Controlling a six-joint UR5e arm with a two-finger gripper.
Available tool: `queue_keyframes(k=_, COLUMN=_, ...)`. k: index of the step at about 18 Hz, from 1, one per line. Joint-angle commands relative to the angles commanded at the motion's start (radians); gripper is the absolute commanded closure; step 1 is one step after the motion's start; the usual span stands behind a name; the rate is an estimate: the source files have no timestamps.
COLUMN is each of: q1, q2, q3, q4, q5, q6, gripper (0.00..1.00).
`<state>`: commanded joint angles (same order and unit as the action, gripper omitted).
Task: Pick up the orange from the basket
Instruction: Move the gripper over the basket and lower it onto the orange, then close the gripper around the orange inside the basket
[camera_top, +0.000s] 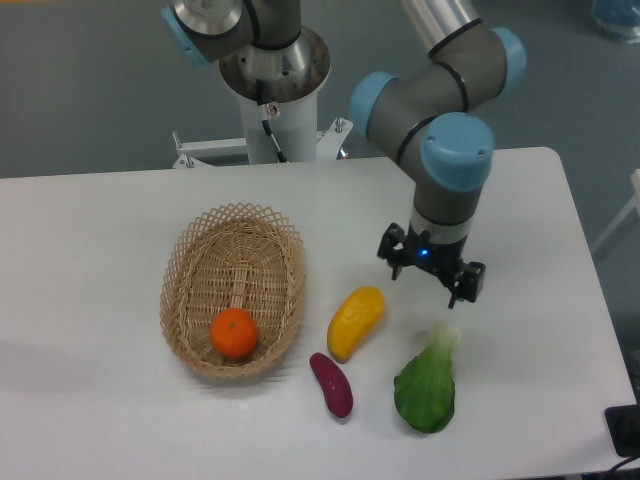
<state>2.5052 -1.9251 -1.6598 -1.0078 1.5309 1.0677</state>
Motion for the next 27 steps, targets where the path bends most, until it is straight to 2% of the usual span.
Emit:
queue_keyframes(k=3, q1=-0.029, q2=-0.005, q3=-0.003, q4=-0.003, q5=0.0, q6=-0.046, gripper=0.0)
queue_keyframes(k=8, q1=-0.08, q2=-0.008, q3=-0.008, q4=0.023, q5=-0.011, q6=-0.233, gripper=0.0)
queue_keyframes(k=10, q1=-0.129, q2=-0.008, q3=-0.008, q4=0.025, q5=-0.009, q6=-0.349, gripper=0.0)
queue_keyframes(k=13, q1=-0.192, q2=-0.018, q3=-0.006, q4=0.025, q5=-0.011, q6=-0.44, gripper=0.0)
queue_keyframes(k=19, q1=-0.275, q2=-0.046, q3=-0.006, q4=0.025, q5=-0.009, q6=-0.56, gripper=0.0)
queue_keyframes(k=27, q1=-0.365, q2=-0.08, q3=-0.023, q4=0.034, q5=0.0, q6=-0.641, gripper=0.0)
